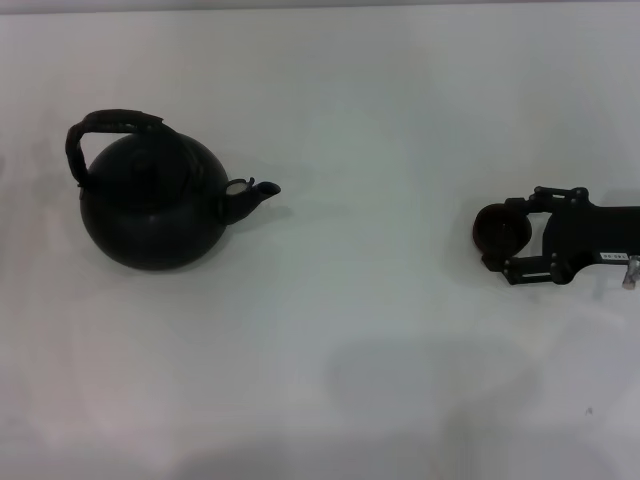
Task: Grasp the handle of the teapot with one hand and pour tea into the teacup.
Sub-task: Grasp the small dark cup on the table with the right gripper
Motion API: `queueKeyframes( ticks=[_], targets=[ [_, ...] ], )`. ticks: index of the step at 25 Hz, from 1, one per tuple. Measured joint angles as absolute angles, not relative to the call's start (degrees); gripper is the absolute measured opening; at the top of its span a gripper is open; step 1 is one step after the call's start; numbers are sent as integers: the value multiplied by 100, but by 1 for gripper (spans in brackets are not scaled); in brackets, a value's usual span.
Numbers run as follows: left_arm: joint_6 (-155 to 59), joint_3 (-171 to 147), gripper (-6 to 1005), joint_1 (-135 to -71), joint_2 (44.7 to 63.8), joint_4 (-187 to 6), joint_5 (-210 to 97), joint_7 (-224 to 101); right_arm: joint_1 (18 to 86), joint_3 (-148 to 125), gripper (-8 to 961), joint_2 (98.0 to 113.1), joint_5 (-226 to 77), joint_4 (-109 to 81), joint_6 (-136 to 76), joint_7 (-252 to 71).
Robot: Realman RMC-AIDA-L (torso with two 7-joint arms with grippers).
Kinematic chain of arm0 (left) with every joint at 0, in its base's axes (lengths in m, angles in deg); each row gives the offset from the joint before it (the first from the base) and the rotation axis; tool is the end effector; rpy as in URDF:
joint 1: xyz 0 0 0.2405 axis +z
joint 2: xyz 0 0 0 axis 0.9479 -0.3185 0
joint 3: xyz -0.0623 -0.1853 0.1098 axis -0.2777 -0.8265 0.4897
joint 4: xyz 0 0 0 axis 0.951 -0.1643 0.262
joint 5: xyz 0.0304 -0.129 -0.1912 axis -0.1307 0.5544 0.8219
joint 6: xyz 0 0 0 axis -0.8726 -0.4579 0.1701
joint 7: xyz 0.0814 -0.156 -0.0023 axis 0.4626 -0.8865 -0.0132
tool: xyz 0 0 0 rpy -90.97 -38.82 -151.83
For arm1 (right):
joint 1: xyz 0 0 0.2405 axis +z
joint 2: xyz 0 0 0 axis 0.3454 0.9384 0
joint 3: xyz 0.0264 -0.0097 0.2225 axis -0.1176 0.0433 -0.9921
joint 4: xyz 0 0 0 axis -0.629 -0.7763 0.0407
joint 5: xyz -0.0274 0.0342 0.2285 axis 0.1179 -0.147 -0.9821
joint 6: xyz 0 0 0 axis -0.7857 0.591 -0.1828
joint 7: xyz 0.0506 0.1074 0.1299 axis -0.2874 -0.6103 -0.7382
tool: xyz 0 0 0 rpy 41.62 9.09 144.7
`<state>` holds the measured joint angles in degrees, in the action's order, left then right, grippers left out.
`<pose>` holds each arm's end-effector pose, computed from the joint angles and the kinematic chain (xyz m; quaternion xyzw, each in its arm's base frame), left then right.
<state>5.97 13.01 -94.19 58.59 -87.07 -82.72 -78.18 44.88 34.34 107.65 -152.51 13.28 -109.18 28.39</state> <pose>-0.4055 0.3210 0.0167 -0.5816 -0.3841 -0.2506 0.6718 0.3298 0.3261 -0.0363 -0.9683 0.1581 0.0521 0.1861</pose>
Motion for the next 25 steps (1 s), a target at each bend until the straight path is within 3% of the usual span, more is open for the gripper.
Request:
queueKeyframes(
  ticks=[9,15,25],
  targets=[
    [604,1301,880,-9423,5859,-8702,-8273,-7819,4491,3441,845,10768,-15261,1361,-10917,2860],
    [601,1301,880,-9444,5858,-8705,-8273,-7812,4498,3430,707,10767,-15265,1366,-10908,2878],
    [563,1300,880,-9450,5850,-8705,-8273,-7786,4524,3386,706,10768,-15460,1436,-11119,2879]
  ],
)
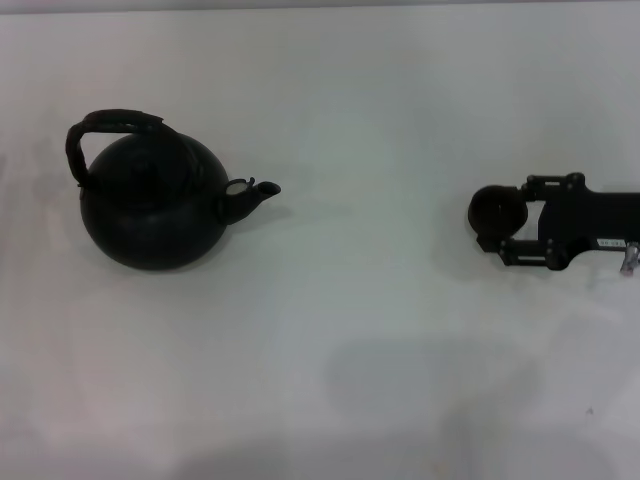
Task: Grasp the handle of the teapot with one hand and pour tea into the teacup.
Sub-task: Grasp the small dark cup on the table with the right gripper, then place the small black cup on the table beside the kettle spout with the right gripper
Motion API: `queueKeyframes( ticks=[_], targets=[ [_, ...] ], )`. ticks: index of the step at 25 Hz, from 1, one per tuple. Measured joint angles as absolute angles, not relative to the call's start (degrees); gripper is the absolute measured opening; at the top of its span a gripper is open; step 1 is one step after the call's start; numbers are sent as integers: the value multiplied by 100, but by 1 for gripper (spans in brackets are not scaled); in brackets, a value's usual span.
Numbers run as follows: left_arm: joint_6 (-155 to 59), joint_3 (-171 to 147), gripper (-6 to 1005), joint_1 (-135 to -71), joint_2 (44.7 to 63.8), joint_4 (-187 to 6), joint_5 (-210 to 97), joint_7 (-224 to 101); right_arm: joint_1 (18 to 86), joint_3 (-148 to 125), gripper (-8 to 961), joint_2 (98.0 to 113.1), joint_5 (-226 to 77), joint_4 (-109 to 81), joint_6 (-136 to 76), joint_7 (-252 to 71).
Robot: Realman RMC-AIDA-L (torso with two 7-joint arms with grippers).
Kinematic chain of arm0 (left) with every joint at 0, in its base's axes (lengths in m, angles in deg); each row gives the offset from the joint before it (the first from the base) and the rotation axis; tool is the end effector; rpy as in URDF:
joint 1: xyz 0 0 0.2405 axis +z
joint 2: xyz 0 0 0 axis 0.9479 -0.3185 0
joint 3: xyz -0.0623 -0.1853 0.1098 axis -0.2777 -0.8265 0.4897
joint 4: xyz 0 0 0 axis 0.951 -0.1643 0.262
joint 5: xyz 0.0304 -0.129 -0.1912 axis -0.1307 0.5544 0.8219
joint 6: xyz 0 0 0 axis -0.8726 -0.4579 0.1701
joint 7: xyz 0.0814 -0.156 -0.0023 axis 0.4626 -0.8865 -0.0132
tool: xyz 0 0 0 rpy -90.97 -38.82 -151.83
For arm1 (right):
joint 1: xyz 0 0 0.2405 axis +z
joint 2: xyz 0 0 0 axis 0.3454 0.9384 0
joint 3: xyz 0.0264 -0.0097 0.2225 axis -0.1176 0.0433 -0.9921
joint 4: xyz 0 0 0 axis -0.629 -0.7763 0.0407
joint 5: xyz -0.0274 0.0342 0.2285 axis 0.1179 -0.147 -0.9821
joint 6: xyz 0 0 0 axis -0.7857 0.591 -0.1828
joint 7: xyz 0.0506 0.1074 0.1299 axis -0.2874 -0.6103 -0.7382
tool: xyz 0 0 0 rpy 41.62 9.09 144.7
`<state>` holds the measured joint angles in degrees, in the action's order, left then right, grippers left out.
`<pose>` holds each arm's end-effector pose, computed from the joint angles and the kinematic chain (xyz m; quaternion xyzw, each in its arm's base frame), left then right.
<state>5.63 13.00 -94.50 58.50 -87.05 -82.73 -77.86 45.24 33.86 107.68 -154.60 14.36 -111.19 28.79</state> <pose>-0.4049 0.3231 0.0167 -0.5839 -0.3826 -0.2482 0.6716 0.3173 0.3323 -0.0311 -0.9678 0.1465 0.0772 0.1898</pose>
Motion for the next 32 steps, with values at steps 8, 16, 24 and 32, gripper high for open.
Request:
queueKeyframes(
  ticks=[8,16,24,32],
  targets=[
    [559,1301,880,-9458,5850,-8705,-8277,-7777,4658,3449,706,10778,-15568,1780,-11525,2494],
    [559,1300,880,-9467,5841,-8712,-8295,-7775,5107,3995,706,10812,-15646,1770,-11548,1984],
    [561,1300,879,-9464,5844,-8714,-8290,-7777,5205,5747,706,10827,-16678,1791,-10516,1769],
    [560,1300,879,-9467,5849,-8714,-8276,-7791,5241,6803,706,10836,-17089,1888,-9674,1498]
  ],
)
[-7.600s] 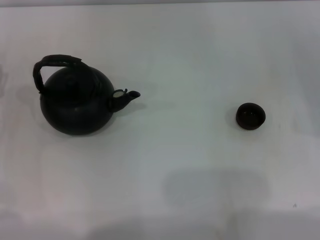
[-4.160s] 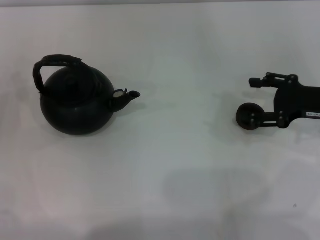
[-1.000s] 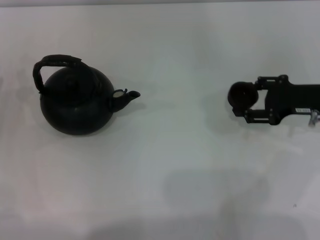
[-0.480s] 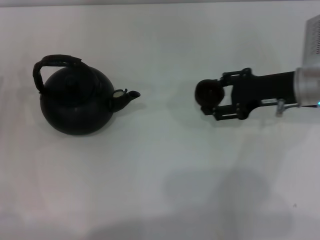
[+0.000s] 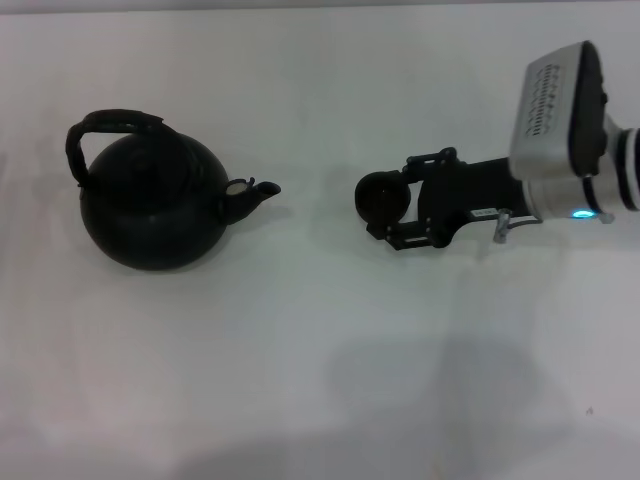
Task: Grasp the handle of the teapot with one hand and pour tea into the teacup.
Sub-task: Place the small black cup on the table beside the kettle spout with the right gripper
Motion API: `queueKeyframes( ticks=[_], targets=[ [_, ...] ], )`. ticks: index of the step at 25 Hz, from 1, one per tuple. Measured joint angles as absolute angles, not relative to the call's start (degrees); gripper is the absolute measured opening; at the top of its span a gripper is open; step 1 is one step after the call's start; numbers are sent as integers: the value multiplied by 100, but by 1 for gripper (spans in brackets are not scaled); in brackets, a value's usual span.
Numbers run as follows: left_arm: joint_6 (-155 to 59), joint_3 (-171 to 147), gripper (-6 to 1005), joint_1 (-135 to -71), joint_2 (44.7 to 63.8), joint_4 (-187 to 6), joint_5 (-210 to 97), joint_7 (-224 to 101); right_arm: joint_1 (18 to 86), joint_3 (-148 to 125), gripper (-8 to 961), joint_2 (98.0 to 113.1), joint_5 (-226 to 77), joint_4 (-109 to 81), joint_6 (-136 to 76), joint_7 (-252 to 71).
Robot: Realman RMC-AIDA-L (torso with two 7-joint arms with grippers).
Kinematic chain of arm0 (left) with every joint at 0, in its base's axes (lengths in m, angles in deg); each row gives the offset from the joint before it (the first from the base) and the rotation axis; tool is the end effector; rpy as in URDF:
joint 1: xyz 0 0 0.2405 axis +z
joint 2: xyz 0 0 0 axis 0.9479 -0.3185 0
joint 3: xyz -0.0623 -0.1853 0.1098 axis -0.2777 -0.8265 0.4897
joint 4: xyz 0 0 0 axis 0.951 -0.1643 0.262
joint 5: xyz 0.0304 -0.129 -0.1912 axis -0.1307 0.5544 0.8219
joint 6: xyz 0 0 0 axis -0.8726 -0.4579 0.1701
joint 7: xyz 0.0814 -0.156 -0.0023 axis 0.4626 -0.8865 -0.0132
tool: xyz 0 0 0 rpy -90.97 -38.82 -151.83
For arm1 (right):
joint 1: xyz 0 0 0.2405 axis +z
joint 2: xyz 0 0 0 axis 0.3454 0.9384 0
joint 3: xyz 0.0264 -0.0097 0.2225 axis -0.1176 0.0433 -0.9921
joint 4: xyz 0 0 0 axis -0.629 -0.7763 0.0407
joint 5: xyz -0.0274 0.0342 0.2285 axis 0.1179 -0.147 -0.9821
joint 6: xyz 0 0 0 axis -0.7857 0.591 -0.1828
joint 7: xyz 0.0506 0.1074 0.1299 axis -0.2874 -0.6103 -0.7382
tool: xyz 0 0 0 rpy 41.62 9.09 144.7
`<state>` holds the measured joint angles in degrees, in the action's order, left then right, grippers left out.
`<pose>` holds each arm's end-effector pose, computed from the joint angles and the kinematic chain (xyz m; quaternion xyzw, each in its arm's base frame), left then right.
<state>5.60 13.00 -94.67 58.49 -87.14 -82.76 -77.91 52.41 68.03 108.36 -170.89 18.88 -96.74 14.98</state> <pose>-0.4039 0.3245 0.0171 -0.5845 -0.3814 -0.2493 0.6714 0.2314 0.3640 -0.0995 -0.9853 0.0943 0.0482 0.1337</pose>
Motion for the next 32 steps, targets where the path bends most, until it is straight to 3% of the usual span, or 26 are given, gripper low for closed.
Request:
queueKeyframes(
  ticks=[32],
  targets=[
    [559,1300,878,-9521,5850,-8700,-8287,-7775,5264,7873,707,10855,-17693,1899,-9097,1528]
  ],
)
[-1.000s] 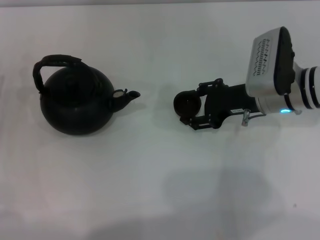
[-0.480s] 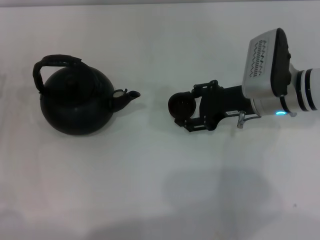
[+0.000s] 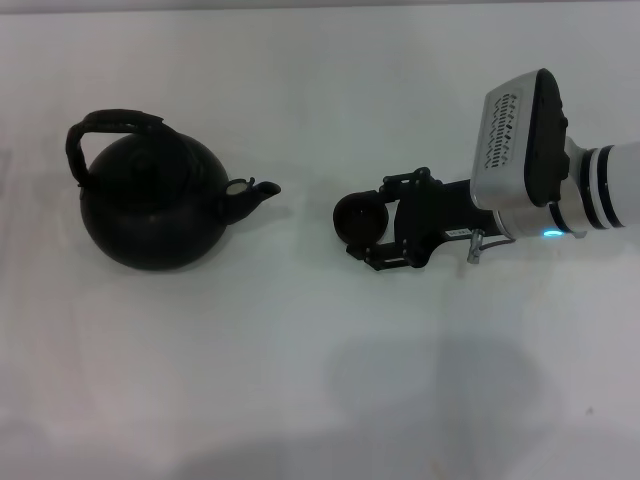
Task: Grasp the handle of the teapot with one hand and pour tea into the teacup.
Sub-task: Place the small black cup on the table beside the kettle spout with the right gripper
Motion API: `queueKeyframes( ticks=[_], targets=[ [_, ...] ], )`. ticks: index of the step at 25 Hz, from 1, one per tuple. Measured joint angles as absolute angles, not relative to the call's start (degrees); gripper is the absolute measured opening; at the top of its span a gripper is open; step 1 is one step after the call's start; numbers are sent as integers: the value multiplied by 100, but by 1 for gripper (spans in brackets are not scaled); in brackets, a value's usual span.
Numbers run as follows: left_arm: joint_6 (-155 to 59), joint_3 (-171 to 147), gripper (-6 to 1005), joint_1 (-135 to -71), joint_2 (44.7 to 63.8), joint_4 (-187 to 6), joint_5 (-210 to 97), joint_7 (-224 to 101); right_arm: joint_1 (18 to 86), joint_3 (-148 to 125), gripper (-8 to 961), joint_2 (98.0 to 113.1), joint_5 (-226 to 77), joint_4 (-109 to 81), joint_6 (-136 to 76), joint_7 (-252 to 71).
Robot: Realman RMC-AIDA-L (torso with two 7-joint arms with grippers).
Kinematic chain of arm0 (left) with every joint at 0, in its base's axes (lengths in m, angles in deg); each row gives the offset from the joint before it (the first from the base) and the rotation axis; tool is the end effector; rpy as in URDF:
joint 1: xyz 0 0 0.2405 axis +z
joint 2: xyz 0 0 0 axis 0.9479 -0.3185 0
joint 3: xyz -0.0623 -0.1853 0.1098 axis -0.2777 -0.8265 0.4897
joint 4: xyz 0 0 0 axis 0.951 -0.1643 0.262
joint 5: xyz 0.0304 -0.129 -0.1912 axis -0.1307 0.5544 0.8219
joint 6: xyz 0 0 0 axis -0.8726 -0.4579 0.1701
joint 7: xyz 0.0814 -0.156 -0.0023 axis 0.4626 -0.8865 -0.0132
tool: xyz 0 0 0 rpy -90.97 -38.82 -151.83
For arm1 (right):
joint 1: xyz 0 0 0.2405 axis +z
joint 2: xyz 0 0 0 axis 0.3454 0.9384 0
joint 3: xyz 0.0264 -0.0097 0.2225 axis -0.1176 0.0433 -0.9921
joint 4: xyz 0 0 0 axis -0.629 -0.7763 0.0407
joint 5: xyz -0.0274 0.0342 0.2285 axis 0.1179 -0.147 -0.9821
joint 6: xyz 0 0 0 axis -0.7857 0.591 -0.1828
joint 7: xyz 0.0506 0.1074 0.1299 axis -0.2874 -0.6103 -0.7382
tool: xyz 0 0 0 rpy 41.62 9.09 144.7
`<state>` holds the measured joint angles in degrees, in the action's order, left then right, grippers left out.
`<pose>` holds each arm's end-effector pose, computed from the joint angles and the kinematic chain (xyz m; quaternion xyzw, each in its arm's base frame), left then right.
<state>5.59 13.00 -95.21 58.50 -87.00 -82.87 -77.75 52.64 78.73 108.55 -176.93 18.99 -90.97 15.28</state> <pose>-0.4008 0.3279 0.0161 -0.5876 -0.3787 -0.2512 0.6695 0.2241 0.3542 -0.1251 -0.9889 0.0745 0.0341 0.1243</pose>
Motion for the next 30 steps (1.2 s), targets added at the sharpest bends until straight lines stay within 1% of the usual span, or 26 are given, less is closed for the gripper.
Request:
queueKeyframes(
  ticks=[10,30],
  targets=[
    [559,1300,878,-9537,5839,-8711,-8297,-7775,5286,7873,739,10855,-17672,1906,-9093,1539],
    [557,1301,878,-9533,5841,-8713,-8272,-7775,5411,7978,753,10855,-17638,1796,-9017,1546]
  ],
)
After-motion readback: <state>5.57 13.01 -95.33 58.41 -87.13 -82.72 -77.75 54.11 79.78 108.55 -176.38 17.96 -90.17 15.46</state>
